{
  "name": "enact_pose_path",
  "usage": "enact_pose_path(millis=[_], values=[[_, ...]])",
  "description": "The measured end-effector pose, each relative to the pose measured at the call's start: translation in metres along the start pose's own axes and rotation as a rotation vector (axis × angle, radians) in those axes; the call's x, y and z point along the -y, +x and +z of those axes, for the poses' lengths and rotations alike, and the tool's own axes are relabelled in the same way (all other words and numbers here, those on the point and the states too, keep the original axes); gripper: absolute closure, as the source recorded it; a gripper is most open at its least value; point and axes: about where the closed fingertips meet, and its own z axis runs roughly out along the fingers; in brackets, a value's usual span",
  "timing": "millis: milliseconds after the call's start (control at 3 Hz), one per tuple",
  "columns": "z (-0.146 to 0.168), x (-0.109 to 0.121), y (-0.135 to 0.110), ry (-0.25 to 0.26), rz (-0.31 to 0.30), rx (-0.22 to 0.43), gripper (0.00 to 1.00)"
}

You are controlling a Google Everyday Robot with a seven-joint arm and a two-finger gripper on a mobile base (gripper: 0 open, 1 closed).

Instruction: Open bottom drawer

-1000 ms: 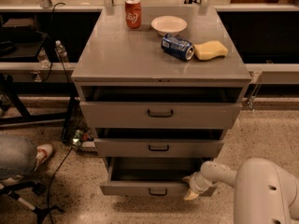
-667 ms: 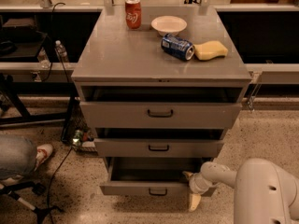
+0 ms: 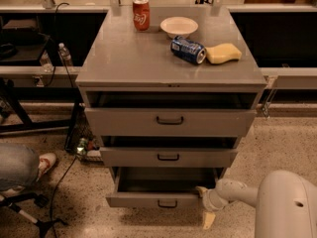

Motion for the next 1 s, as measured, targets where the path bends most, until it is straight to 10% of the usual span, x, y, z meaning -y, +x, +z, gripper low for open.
enact_pose_path(millis=[1000], values=[[-0.0112,-0.0216,0.0064,0.010,0.032,-0.011,0.72]])
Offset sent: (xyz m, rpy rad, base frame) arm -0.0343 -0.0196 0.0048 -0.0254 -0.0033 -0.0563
